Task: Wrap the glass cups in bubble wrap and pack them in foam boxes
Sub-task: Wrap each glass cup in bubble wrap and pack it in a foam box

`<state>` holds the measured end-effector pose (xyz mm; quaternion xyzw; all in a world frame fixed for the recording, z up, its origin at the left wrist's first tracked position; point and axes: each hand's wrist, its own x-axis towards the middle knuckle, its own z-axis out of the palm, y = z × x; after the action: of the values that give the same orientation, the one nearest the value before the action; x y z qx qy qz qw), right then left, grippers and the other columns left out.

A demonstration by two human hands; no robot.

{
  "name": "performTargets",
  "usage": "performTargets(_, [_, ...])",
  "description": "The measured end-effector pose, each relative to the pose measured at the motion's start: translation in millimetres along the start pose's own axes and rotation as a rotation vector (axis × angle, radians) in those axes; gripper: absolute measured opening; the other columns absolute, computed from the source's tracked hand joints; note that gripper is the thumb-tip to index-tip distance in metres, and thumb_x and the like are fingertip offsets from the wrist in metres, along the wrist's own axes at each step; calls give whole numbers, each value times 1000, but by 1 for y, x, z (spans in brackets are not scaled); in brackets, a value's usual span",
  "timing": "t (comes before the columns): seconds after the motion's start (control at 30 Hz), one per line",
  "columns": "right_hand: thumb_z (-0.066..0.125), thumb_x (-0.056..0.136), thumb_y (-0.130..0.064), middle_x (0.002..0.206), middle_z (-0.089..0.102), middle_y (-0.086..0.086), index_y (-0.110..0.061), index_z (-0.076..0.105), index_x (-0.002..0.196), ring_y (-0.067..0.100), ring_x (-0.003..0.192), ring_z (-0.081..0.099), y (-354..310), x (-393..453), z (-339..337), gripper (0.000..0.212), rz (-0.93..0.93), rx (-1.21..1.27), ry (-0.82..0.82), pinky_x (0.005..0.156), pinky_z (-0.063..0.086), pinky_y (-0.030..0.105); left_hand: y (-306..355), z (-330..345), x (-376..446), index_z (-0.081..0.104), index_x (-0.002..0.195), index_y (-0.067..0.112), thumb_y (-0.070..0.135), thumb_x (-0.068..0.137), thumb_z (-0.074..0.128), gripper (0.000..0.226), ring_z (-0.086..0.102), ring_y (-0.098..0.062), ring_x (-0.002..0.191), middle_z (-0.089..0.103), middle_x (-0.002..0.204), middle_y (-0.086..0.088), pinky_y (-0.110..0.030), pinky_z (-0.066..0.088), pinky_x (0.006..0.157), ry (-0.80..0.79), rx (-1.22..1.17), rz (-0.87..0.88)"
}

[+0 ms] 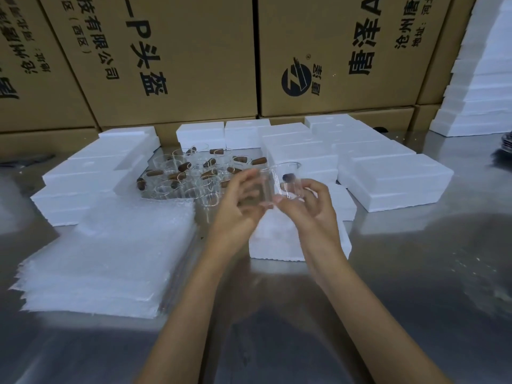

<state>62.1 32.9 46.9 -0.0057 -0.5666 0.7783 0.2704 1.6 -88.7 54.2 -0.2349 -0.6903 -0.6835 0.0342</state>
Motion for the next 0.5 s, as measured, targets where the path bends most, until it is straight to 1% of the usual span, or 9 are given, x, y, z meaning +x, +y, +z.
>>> performTargets(0.07, [77,73,-17,99,73,0,-14,54,112,18,98,70,-2,2,-4,46,131,201,-45,94,53,30,-2,4,-5,46,132,43,15,84,82,66,55,0,122,57,129,28,-17,47,95,-41,157,74])
performTargets(0.13, [70,76,-12,97,74,4,-11,53,112,19,95,71,-5,4,-7,40,192,335,-85,88,54,27,-2,5,-8,45,135,45,26,82,84,68,52,3,124,54,129,33,-11,43,95,-46,237,135])
performTargets(0.17, [67,77,-12,100,74,6,-10,53,113,19,96,71,-6,4,-7,39,215,383,-115,85,55,25,-2,7,-8,47,136,44,25,83,83,67,53,3,123,54,131,33,-12,43,97,-26,265,158])
performTargets(0.23, [64,79,-12,105,75,8,-10,52,113,20,99,72,-8,4,-7,37,247,431,-193,83,56,25,0,8,-9,50,136,39,18,83,81,64,55,3,121,55,131,31,-14,44,98,17,277,205])
performTargets(0.3, [65,80,-14,107,76,8,-12,53,112,21,102,71,-9,3,-6,34,254,431,-227,85,56,25,2,9,-9,53,134,35,10,81,80,64,56,3,121,57,130,29,-12,45,98,31,246,245])
performTargets(0.37, [72,76,-22,109,75,6,-16,57,113,21,105,70,-9,1,-5,40,228,350,-200,91,55,27,3,9,-9,52,132,37,13,81,80,63,54,4,124,57,131,28,-9,42,97,63,244,271])
performTargets(0.4, [78,71,-31,112,74,2,-20,58,115,18,107,70,-9,-1,-4,49,193,252,-157,93,53,27,3,10,-10,52,131,40,17,82,80,61,53,4,125,57,131,28,-9,41,97,94,260,286])
performTargets(0.43, [81,66,-40,115,72,-2,-26,57,119,14,109,69,-8,-3,-2,61,145,126,-101,93,53,26,3,11,-10,51,131,41,22,83,79,59,53,2,126,57,131,28,-13,42,99,128,289,300])
performTargets(0.5, [86,58,-48,121,65,-8,-35,51,124,9,109,66,-6,-8,1,76,2,-109,13,91,53,24,0,12,-10,51,131,41,27,83,74,56,50,-2,129,54,132,30,-31,44,105,179,394,345])
